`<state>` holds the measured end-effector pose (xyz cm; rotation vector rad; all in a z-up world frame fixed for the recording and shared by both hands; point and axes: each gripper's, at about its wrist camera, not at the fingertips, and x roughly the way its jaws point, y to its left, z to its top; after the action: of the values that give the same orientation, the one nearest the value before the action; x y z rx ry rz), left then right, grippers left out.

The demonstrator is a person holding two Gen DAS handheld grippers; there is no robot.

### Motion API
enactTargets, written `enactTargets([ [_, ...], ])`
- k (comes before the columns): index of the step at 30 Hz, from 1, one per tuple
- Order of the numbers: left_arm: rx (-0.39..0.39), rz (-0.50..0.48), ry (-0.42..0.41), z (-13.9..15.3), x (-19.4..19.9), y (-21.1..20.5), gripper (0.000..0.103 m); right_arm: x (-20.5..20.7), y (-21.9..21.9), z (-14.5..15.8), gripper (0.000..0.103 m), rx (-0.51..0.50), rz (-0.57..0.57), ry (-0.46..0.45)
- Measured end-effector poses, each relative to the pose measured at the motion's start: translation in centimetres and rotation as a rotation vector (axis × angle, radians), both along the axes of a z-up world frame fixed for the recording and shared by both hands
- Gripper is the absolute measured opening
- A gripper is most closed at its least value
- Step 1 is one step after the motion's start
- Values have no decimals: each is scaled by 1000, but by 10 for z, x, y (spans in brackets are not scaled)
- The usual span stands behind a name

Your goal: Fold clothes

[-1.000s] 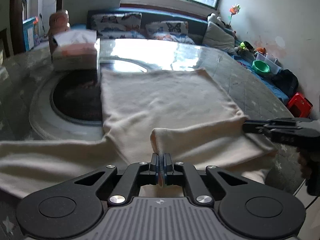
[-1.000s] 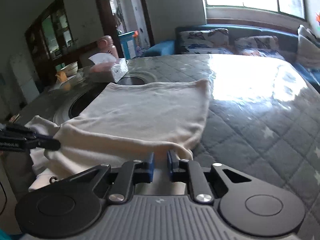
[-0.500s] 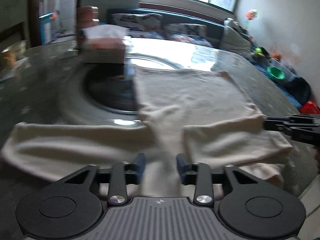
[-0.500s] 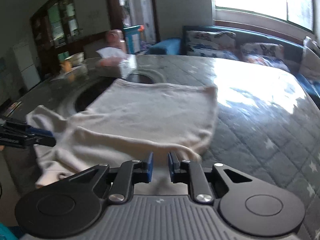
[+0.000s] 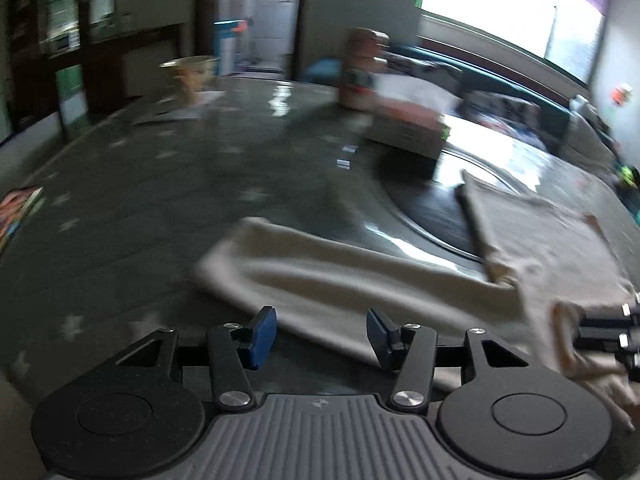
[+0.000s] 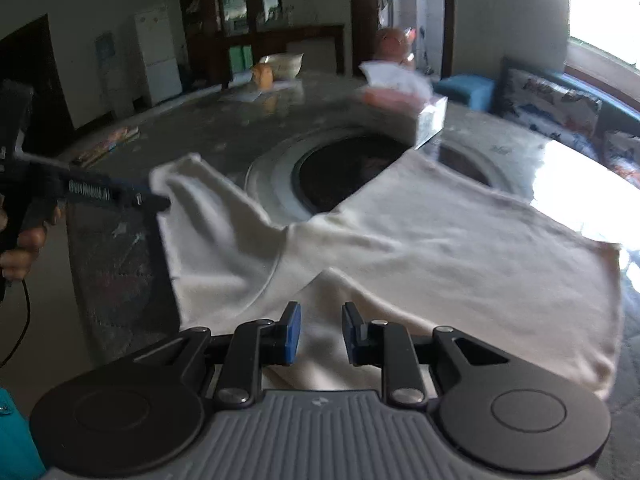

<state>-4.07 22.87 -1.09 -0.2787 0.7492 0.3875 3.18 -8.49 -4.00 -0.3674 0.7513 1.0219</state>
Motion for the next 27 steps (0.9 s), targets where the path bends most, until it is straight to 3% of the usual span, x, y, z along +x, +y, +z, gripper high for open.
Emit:
enactTargets([
  [8,-30,161,-14,-7,1,47,51,-8,1,5,29,0,-2,-18],
  [12,-25,198,-17,-11,5,51,38,-10,-1,9,34,18,-9,-22],
  [16,-4,227,-31,-13,9,54,13,-12,-9,12,35,38,-29,-23],
  [22,-54,138,-89,4,12,37,6,-13,-33,18,36,68,-81,-29],
  [27,-118,-56,-182,41,25,-8,6,-8,-62,25,36,98,-154,-42],
])
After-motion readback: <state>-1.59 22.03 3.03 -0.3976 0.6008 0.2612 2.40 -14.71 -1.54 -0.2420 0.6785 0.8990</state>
